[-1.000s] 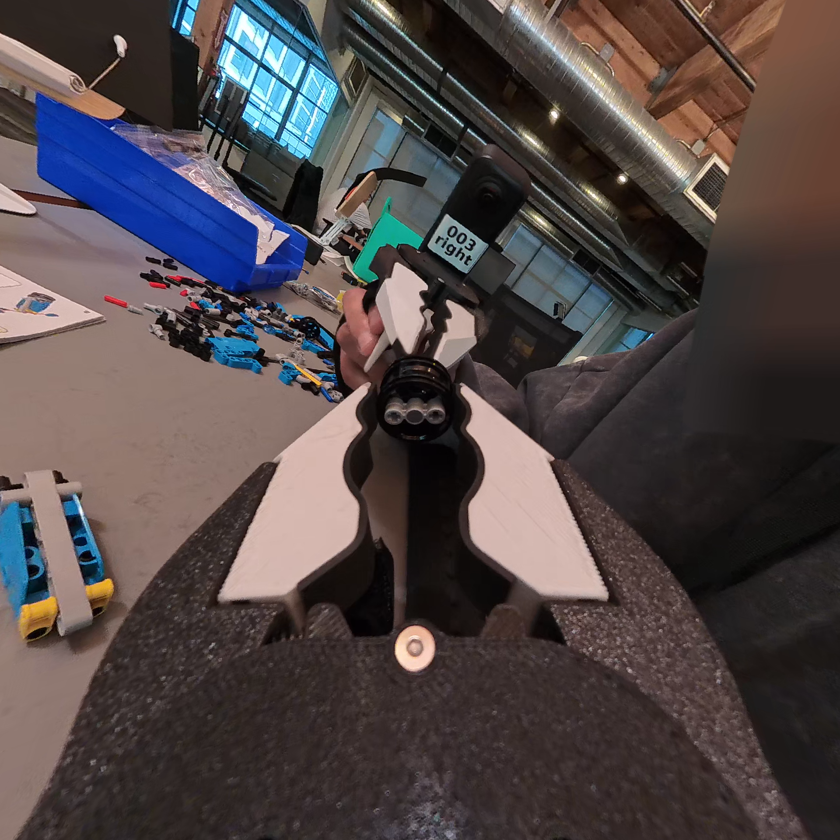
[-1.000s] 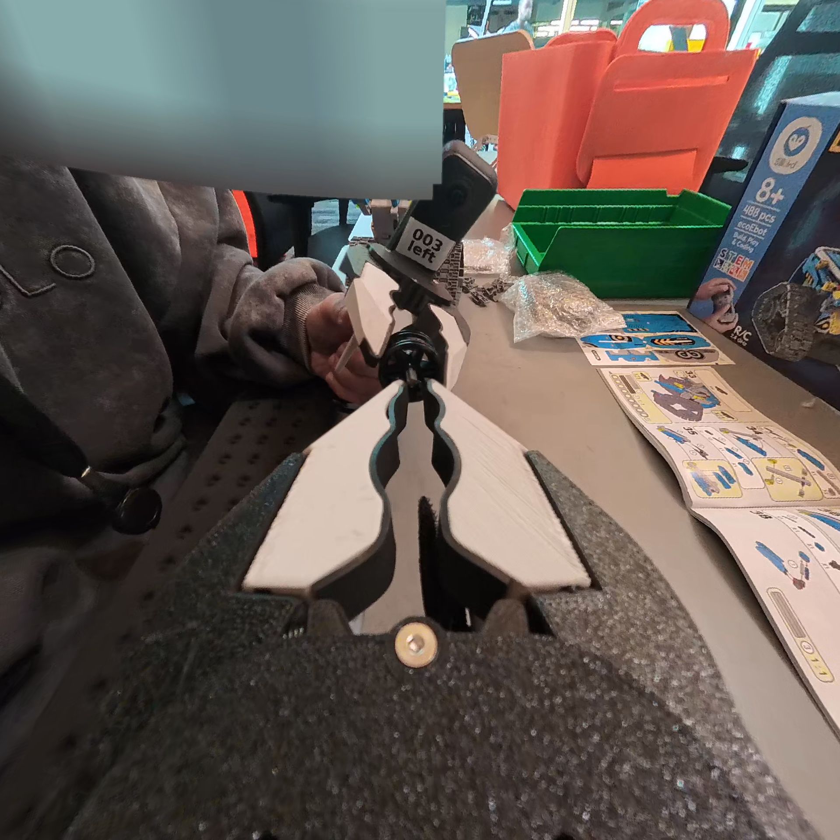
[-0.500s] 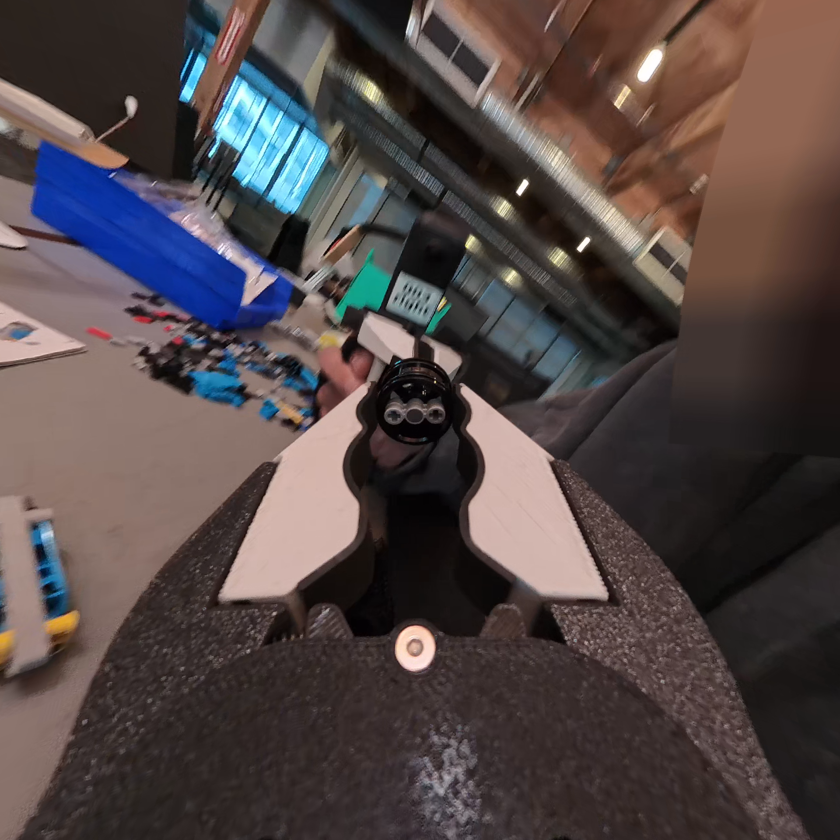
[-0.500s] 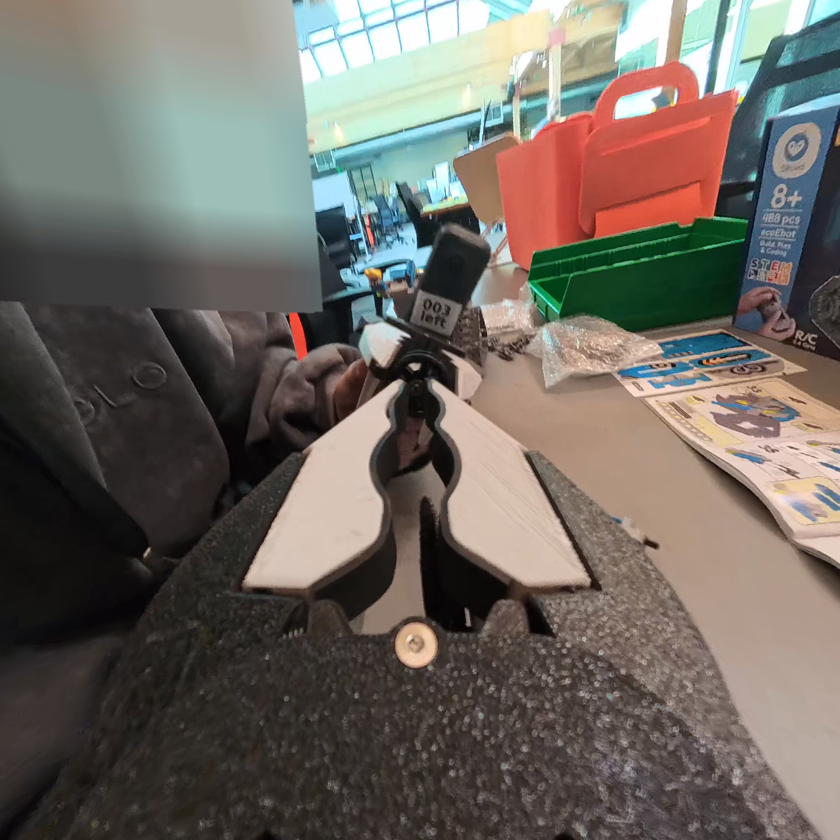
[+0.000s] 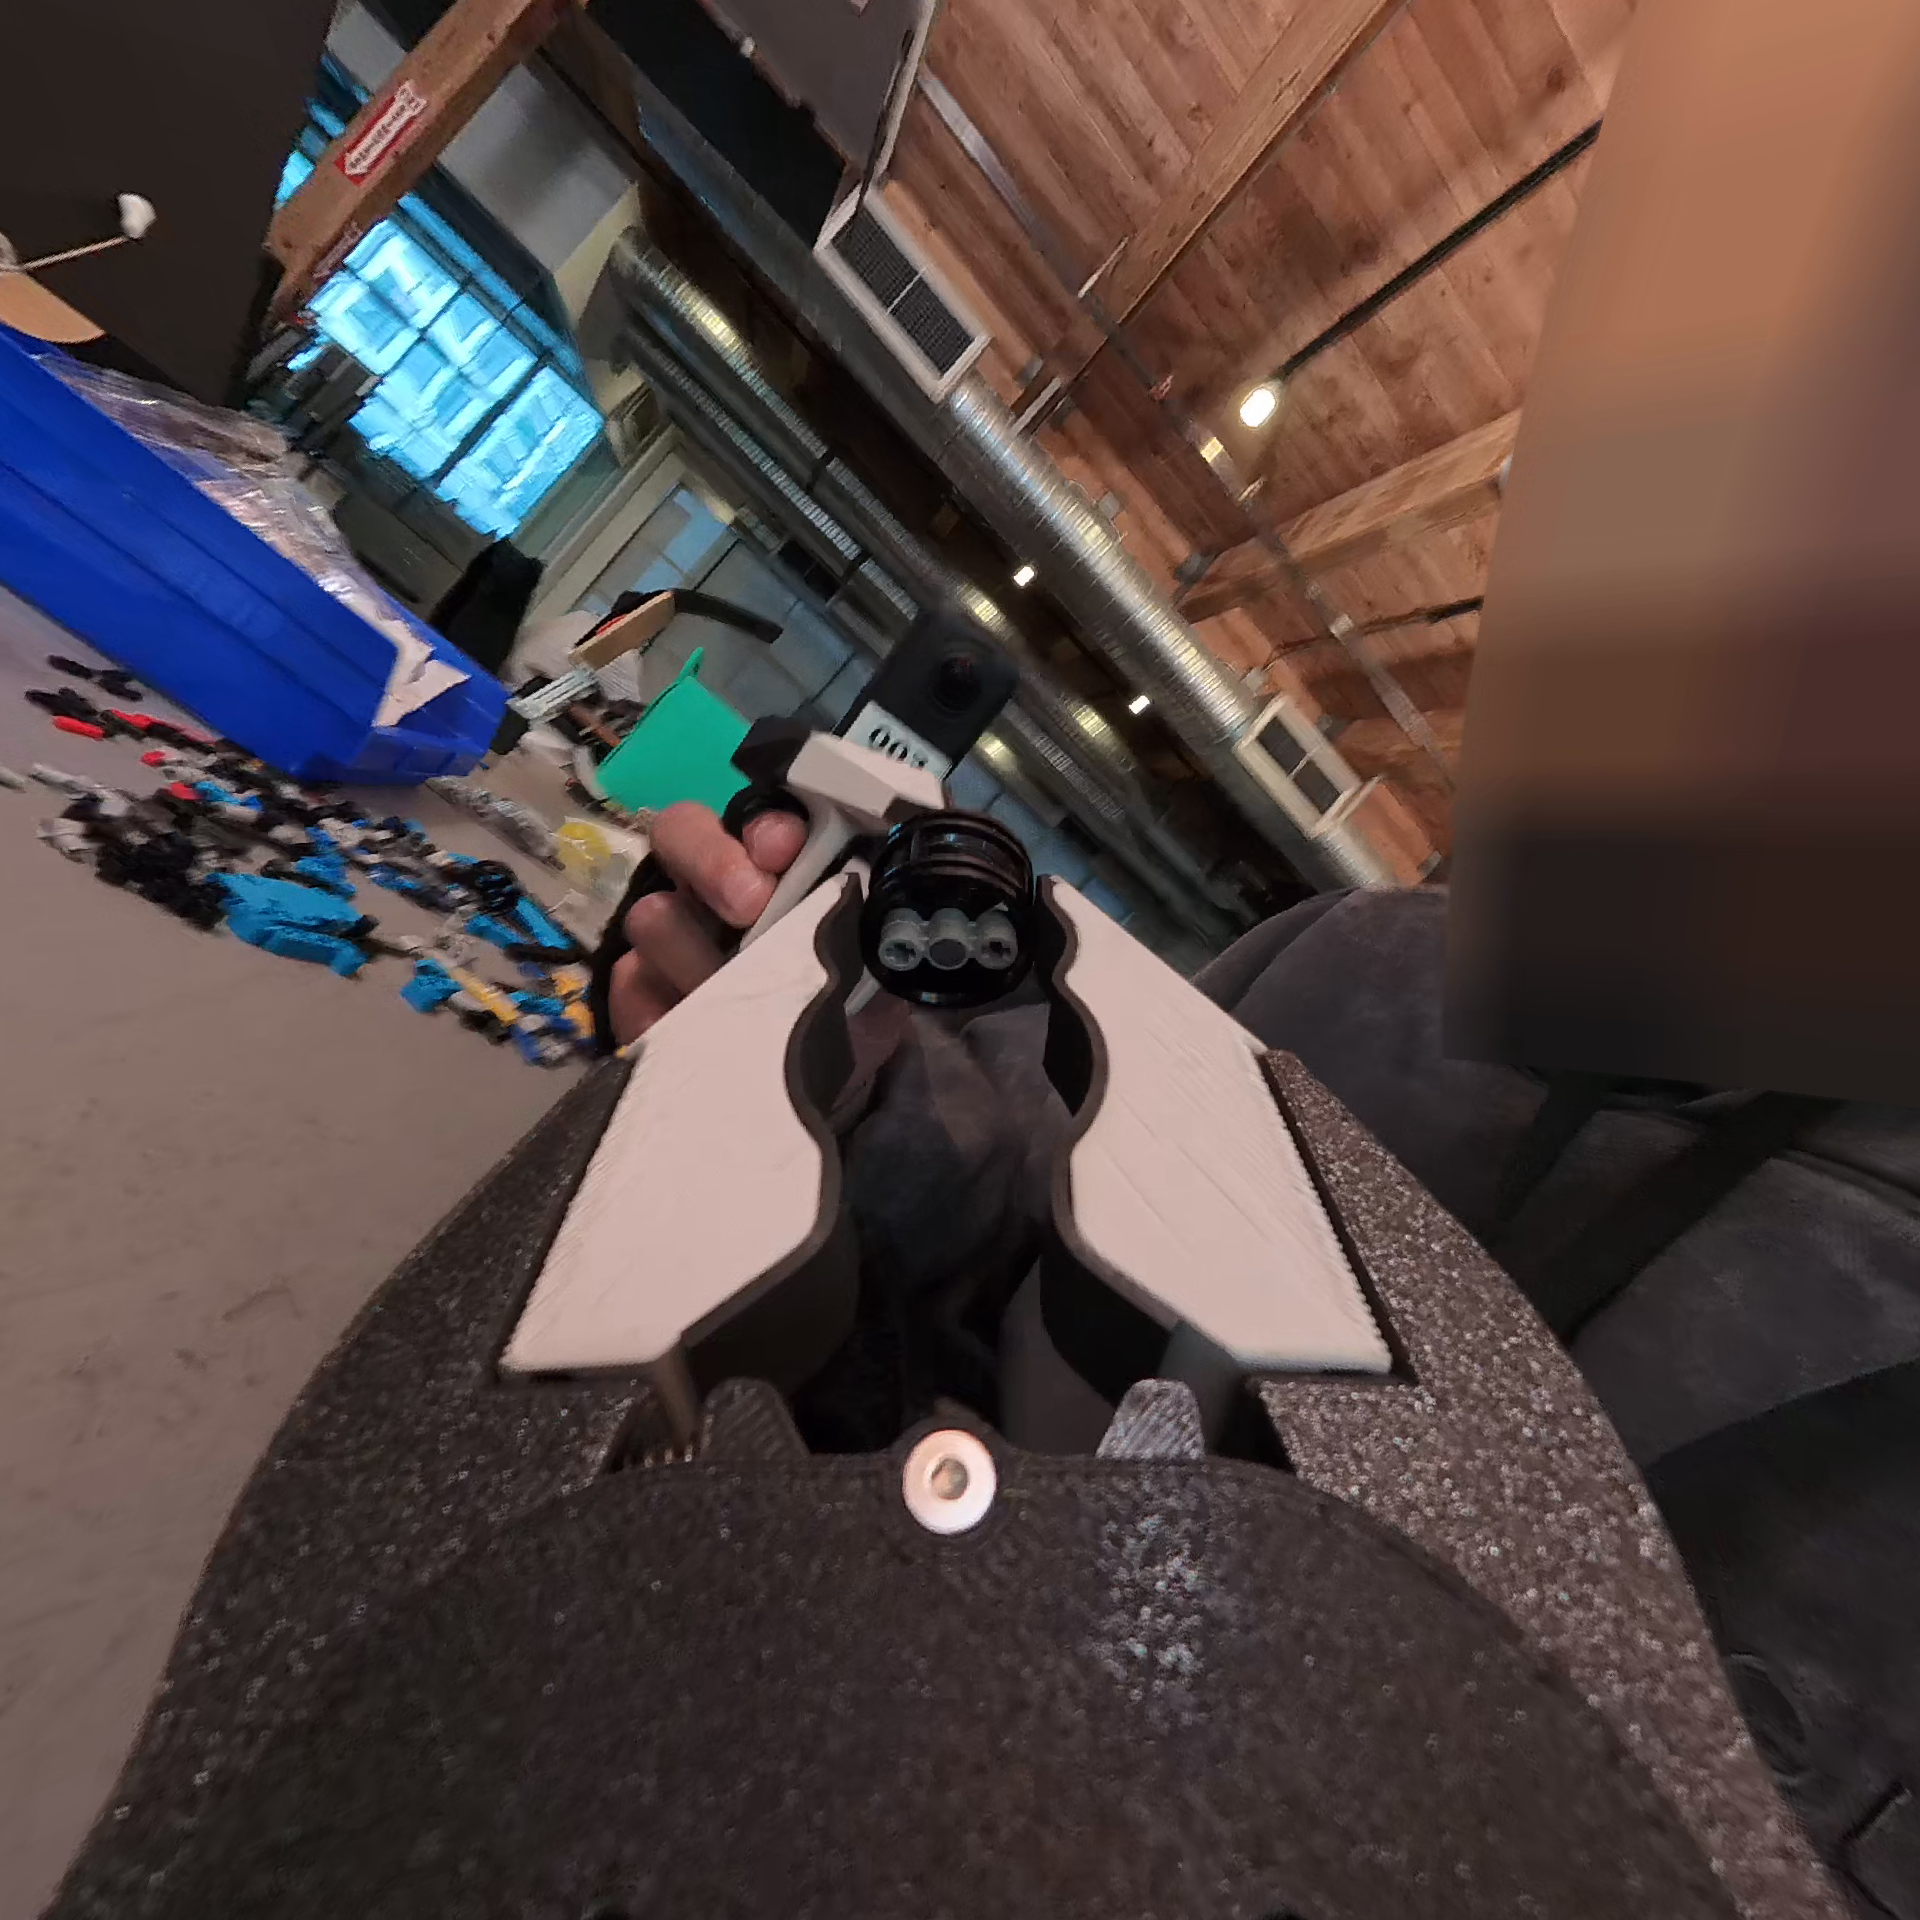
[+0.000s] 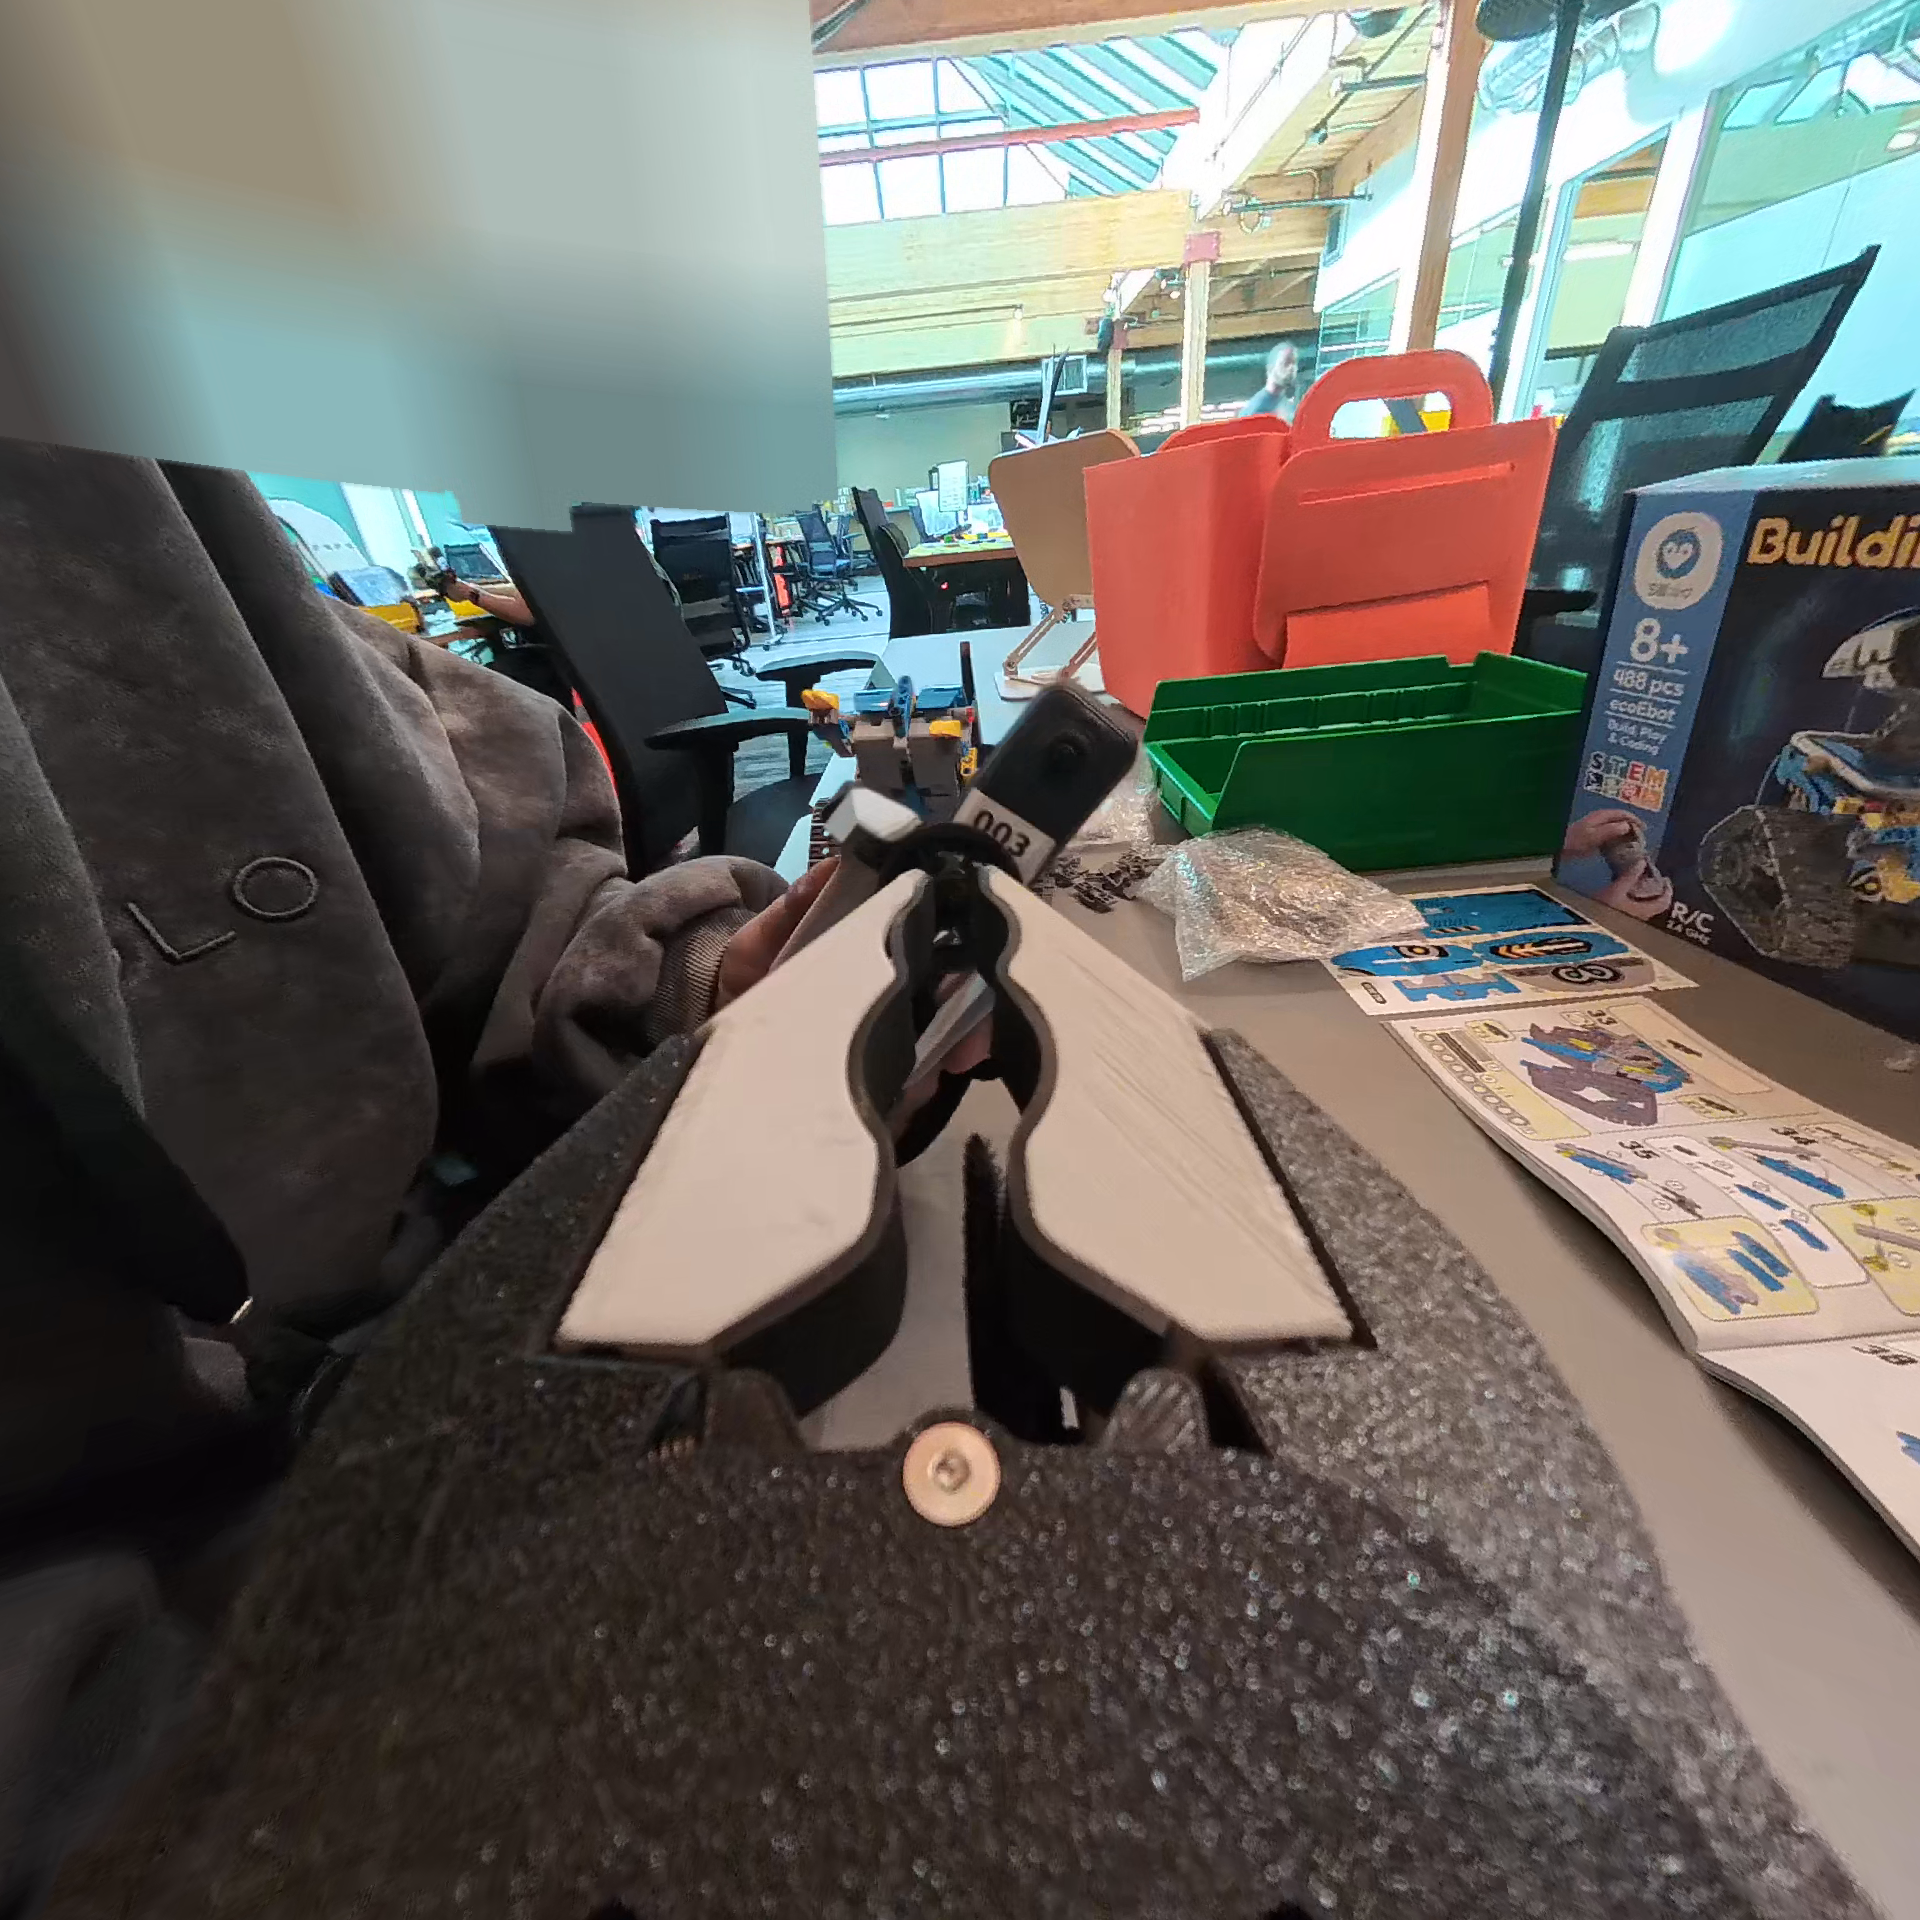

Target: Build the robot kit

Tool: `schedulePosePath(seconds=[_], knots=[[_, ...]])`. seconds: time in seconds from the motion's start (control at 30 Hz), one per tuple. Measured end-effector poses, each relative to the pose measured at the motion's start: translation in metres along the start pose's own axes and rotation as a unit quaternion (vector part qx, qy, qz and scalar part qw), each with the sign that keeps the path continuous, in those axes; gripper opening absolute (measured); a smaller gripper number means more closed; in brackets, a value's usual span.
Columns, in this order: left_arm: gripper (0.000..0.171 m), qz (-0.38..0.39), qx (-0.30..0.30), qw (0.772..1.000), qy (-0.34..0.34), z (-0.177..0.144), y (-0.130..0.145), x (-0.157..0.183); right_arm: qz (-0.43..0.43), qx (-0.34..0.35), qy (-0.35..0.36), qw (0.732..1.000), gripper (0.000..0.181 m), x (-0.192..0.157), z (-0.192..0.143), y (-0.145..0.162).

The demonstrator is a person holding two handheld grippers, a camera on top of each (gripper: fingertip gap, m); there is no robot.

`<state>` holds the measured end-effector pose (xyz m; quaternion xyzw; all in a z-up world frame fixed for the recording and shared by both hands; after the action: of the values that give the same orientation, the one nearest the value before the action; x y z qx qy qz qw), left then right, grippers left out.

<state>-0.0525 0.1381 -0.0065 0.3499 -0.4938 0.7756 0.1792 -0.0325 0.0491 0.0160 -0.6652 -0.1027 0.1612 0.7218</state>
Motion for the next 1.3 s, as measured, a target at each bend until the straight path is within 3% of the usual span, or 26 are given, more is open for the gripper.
schedulePosePath(seconds=[0.17,0.37,0.7,0.97,1.3], knots=[[0.031,0.073,-0.03,0.995,-0.062,0.001,0.005,-0.006,0.051,-0.045,-0.023,0.997,0.006,0.004,-0.007,0.007],[0.031,0.193,-0.103,0.968,-0.125,0.008,0.024,-0.012,0.113,-0.119,-0.064,0.984,0.006,0.002,-0.022,0.028],[0.031,0.196,-0.146,0.964,-0.104,0.008,0.038,-0.011,0.137,-0.134,-0.117,0.975,0.005,-0.008,-0.026,0.037],[0.031,0.194,-0.138,0.964,-0.117,0.007,0.036,-0.015,0.136,-0.156,-0.106,0.973,0.005,-0.007,-0.025,0.047],[0.031,0.154,-0.116,0.976,-0.104,0.006,0.029,-0.015,0.124,-0.066,-0.086,0.986,0.005,0.001,-0.021,0.032]])
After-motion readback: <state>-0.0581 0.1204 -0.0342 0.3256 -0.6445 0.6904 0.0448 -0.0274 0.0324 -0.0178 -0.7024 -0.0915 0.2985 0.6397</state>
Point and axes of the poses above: each gripper's, where its closed fingertips meet, z out along the fingers, y out of its underside, x = y × z across the jaws, the point moved 5 cm from there along -z, back along the fingers, and after that the axes turned 13 degrees about -y, right-handed, at the moved point
